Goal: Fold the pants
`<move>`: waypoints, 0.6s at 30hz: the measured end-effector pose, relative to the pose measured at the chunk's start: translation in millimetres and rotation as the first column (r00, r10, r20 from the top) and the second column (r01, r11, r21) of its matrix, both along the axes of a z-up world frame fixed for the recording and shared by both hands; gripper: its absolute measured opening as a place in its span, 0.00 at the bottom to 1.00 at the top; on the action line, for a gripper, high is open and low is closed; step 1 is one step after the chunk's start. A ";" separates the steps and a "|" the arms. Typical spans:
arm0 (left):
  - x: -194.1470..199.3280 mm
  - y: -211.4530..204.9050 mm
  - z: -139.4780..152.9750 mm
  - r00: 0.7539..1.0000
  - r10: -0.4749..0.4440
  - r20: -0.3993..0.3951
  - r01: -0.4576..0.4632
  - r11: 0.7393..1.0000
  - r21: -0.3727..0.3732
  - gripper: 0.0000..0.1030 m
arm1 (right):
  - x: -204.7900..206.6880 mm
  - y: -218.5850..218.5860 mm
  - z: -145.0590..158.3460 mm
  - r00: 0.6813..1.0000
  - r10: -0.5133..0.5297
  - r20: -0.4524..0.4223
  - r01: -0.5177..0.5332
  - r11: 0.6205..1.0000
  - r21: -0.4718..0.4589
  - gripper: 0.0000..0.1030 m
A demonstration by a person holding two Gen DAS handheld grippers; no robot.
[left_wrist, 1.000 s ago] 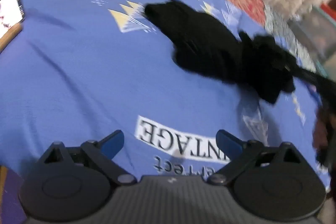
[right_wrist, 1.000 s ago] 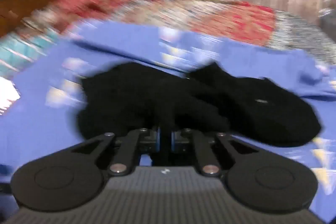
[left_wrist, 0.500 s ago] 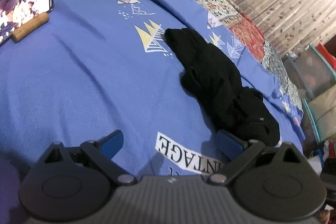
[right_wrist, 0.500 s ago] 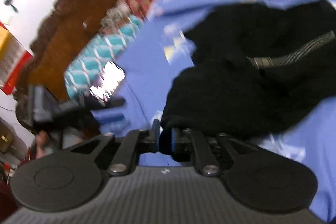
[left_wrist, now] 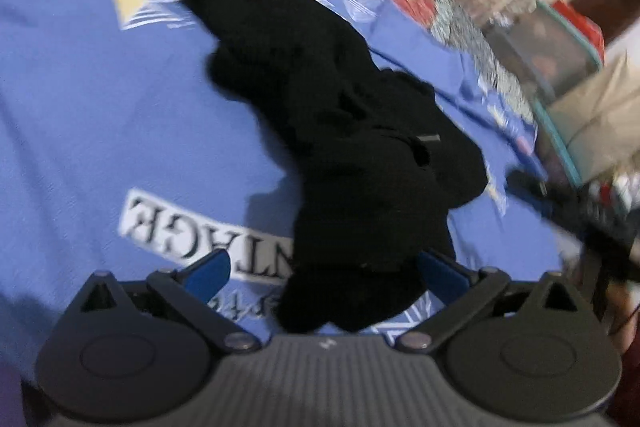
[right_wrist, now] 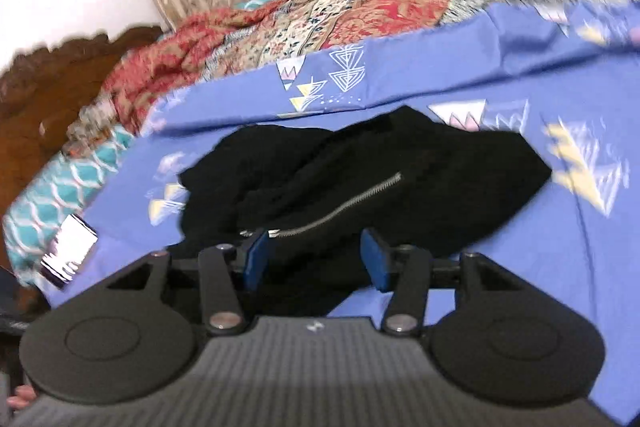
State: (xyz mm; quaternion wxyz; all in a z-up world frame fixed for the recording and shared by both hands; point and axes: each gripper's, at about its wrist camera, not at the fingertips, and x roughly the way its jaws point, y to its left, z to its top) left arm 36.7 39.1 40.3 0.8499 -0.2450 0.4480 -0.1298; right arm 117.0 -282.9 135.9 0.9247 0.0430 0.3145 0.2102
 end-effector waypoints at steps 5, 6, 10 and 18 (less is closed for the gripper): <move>10.0 -16.8 -11.5 0.999 -0.043 -0.004 0.043 0.999 -0.023 0.47 | 43.3 63.8 -32.9 0.965 0.261 -0.007 -0.257 0.944 -0.209 0.60; 10.3 -15.7 -13.6 0.999 -0.047 -0.008 0.047 0.998 -0.035 0.30 | 39.2 73.1 -46.5 0.959 0.282 -0.021 -0.278 0.928 -0.248 0.58; 10.6 3.5 11.1 0.997 -0.020 0.074 0.016 0.999 0.052 0.13 | 66.3 77.9 -78.8 0.964 0.245 -0.107 -0.266 0.919 -0.291 0.23; 5.5 68.4 149.6 0.870 0.071 0.488 -0.232 0.933 0.277 0.12 | 91.8 -32.2 89.5 0.950 -0.181 0.254 0.168 0.983 0.072 0.11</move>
